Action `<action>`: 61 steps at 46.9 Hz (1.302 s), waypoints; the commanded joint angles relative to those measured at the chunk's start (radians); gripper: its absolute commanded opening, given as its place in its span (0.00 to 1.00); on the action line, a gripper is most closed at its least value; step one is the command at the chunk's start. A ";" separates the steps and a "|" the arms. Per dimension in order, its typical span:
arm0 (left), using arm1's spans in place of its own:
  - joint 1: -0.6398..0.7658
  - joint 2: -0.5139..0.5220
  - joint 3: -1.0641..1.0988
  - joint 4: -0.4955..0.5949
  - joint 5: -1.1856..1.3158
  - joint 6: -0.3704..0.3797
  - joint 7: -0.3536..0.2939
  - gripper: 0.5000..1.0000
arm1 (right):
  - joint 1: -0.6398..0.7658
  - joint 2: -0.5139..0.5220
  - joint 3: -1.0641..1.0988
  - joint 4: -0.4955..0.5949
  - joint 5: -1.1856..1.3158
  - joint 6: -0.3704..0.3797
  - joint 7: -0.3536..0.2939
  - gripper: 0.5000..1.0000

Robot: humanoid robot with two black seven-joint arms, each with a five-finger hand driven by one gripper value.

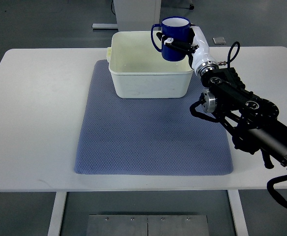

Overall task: Place cup in box with right hand
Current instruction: 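Lower the mug into the cream tub and open the right hand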

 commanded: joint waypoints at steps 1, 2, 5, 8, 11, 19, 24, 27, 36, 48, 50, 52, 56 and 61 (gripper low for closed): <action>0.000 0.000 0.000 0.001 0.001 0.000 0.000 1.00 | 0.000 0.000 0.000 0.002 0.001 0.001 -0.003 0.54; 0.000 0.000 0.000 -0.001 0.001 0.000 0.000 1.00 | 0.000 0.000 0.000 0.002 0.001 0.001 -0.003 0.59; 0.000 0.000 0.000 0.001 0.001 0.000 0.000 1.00 | 0.000 0.000 0.000 0.002 0.001 0.001 -0.004 0.73; 0.000 0.000 0.000 0.001 0.001 0.000 0.000 1.00 | 0.000 0.000 0.001 0.002 0.002 0.001 -0.006 0.90; 0.000 0.000 0.000 0.001 0.001 0.000 0.000 1.00 | 0.000 0.000 0.001 0.005 0.002 0.002 -0.006 0.96; 0.000 0.000 0.000 0.001 -0.001 0.001 0.000 1.00 | 0.000 0.000 0.001 0.008 0.002 0.002 -0.007 0.98; 0.000 0.000 0.000 0.001 0.001 0.000 0.000 1.00 | -0.002 0.000 0.001 0.020 0.004 0.004 -0.007 1.00; 0.000 0.000 0.000 0.001 0.001 0.000 0.000 1.00 | 0.000 0.000 0.001 0.021 0.004 0.004 -0.007 1.00; 0.000 0.000 -0.002 -0.001 -0.001 0.000 0.000 1.00 | 0.003 0.000 0.020 0.028 0.012 0.007 -0.010 1.00; 0.000 0.000 0.000 0.001 0.001 0.000 0.000 1.00 | -0.002 0.000 0.055 0.051 0.105 0.022 -0.012 1.00; 0.000 0.000 0.000 0.001 0.001 0.000 0.000 1.00 | -0.003 0.000 0.055 0.061 0.124 0.030 -0.012 1.00; 0.000 0.000 0.000 0.001 0.001 0.000 0.000 1.00 | -0.005 0.000 0.058 0.069 0.140 0.047 -0.012 1.00; 0.000 0.000 0.000 0.001 0.001 0.000 0.000 1.00 | -0.006 0.000 0.087 0.071 0.167 0.085 -0.012 1.00; 0.000 0.000 0.000 0.001 0.001 0.000 0.000 1.00 | -0.008 -0.020 0.135 0.071 0.185 0.113 -0.012 1.00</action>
